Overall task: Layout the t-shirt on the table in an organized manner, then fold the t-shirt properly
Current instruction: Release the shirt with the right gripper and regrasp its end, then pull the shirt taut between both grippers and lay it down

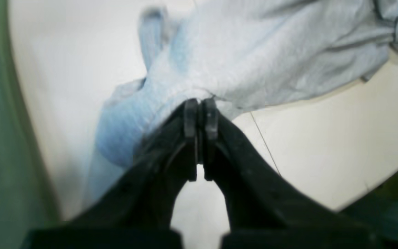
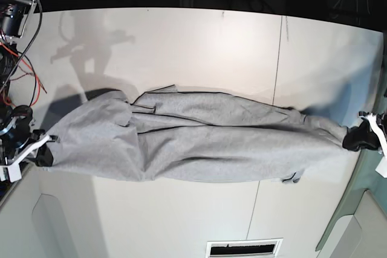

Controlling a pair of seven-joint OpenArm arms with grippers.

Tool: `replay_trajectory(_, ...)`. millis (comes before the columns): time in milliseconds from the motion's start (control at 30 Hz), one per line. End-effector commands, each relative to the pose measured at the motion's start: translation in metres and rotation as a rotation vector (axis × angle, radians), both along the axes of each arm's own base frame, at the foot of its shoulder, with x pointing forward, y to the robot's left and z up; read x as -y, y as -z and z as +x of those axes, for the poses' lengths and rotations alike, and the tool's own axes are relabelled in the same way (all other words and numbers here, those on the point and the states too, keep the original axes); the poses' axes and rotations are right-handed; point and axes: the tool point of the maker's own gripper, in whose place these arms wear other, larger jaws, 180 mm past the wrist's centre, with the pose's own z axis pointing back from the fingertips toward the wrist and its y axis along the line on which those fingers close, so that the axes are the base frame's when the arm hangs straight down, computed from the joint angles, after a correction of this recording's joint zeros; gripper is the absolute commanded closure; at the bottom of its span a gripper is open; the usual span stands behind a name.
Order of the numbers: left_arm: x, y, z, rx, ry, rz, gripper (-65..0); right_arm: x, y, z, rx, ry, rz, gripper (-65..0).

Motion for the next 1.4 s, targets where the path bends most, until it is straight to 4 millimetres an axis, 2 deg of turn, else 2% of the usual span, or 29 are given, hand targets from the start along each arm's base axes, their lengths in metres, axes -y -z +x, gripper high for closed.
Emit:
replay_trajectory(0, -0.003, -0.009, 0.006, 0.054, -0.005, -0.001, 0.0, 0.008, -0.011, 0.011, 0.05, 0.019, 0.004, 0.0)
replay_trajectory(200, -0.001, 0.05, -0.004, -0.009, -0.101, -0.042, 0.0, 0.023, 0.032, 0.021, 0.043, 0.12, 0.113, 0.0)
replay_trajectory(233, 0.0, 0.057, -0.004, -0.021, -0.115, -0.053, 0.0, 0.024, 0.036, 0.022, 0.03, 0.125, 0.123, -5.2)
replay_trajectory(300, -0.001, 0.066, -0.002, -0.034, -0.141, -0.079, 0.0, 0.019, 0.038, 0.023, 0.017, 0.118, 0.161, -25.9)
replay_trajectory(333, -0.001, 0.067, -0.001, -0.035, -0.149, -0.089, 0.0, 0.016, 0.039, 0.021, -0.002, 0.114, 0.183, -33.3)
replay_trajectory(367, -0.002, 0.067, 0.001, -0.034, -0.154, -0.095, 0.0, 0.013, 0.041, 0.017, -0.038, 0.105, 0.199, -36.7)
replay_trajectory(467, -0.003, 0.065, 0.004, -0.028, -0.156, -0.094, 0.0, 0.002, 0.052, -0.007, -0.184, 0.065, 0.246, -36.9)
replay_trajectory(600, -0.005, 0.066, 0.003, -0.035, -0.156, -0.088, 0.0, -0.014, 0.058, -0.048, -0.198, 0.01, 0.34, -36.9)
replay_trajectory(733, -0.004, 0.064, 0.004, -0.03, -0.156, -0.092, 0.0, -0.027, 0.081, -0.095, -0.258, -0.005, 0.332, -36.9)
replay_trajectory(867, -0.002, 0.058, 0.008, -0.012, -0.157, -0.121, 0.0, -0.05, 0.107, -0.122, -0.291, 0.02, 0.364, -36.9)
replay_trajectory(967, 0.0, 0.057, 0.009, -0.007, -0.157, -0.136, 0.0, -0.074, 0.12, -0.126, -0.286, 0.03, 0.378, -36.9)
replay_trajectory(1133, 0.0, 0.057, 0.009, -0.008, -0.157, -0.134, 0.0, -0.126, 0.127, -0.116, -0.264, 0.003, 0.394, -36.9)
replay_trajectory(1367, 0.0, 0.055, 0.011, -0.004, -0.156, -0.136, 0.0, -0.2, 0.145, -0.1, -0.319, -0.036, 0.381, -36.9)
